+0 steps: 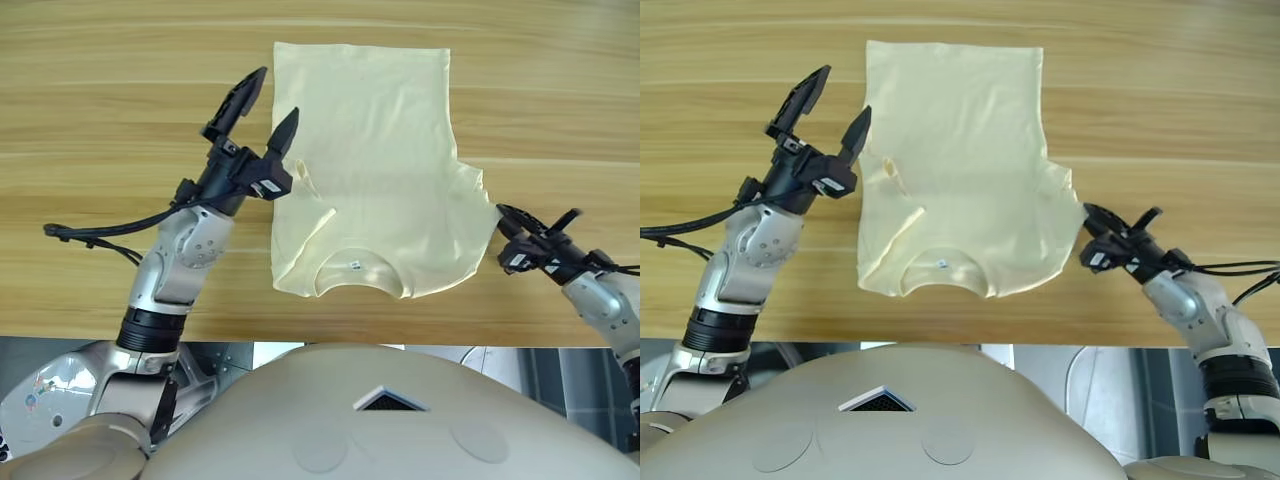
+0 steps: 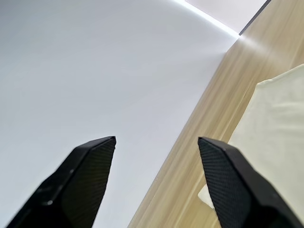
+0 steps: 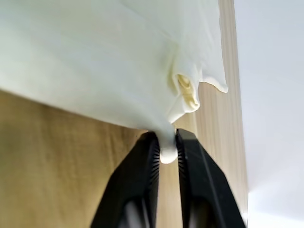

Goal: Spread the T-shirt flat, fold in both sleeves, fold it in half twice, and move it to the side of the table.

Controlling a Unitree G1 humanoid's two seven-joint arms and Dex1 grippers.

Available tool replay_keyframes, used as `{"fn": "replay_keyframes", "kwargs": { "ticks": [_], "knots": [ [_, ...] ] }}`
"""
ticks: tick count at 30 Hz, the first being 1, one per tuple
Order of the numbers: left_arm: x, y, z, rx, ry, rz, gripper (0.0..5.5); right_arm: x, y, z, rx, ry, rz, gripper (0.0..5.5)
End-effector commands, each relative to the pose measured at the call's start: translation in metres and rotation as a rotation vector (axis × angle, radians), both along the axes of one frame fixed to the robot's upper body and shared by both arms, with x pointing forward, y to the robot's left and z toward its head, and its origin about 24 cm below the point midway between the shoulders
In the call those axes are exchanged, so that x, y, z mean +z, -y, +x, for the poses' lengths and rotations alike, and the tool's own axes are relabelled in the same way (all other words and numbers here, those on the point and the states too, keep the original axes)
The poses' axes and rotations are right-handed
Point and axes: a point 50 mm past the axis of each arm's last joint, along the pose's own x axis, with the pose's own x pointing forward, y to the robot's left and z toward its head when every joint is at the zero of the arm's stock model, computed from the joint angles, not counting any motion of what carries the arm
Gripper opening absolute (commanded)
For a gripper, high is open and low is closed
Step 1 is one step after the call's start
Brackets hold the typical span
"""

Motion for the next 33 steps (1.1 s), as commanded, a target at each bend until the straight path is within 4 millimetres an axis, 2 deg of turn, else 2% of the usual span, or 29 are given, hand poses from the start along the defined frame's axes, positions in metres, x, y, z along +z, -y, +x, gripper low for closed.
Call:
{"fn": "replay_keyframes", "kwargs": {
  "ticks": [1, 10, 13, 16, 20, 26, 33],
  "knots": [
    [0.000, 0.001, -0.002, -0.009, -0.007, 0.004, 3.24, -0.020, 0.006, -0.016, -0.025, -0.118, -0.047, 0.04],
    [-0.001, 0.001, -0.003, -0.008, -0.010, 0.006, 3.24, -0.017, 0.005, -0.019, -0.030, -0.106, -0.028, 0.02],
    [-0.004, 0.000, -0.003, -0.008, -0.021, 0.021, 3.24, -0.013, -0.005, -0.023, 0.007, -0.110, 0.034, 0.02],
    [-0.005, -0.001, -0.003, -0.005, -0.027, 0.027, 3.24, 0.001, -0.017, -0.023, 0.024, -0.068, 0.159, 0.02],
    [-0.005, 0.000, -0.002, -0.008, -0.027, 0.027, 3.24, 0.010, -0.016, -0.013, -0.026, -0.001, 0.212, 0.02],
    [-0.006, 0.001, -0.002, -0.013, -0.033, 0.024, 3.24, 0.016, -0.039, 0.011, -0.028, 0.099, 0.322, 0.02],
    [-0.008, 0.002, -0.003, -0.015, -0.040, 0.019, 3.24, 0.016, -0.057, 0.021, 0.022, 0.112, 0.339, 0.02]
  ]
}}
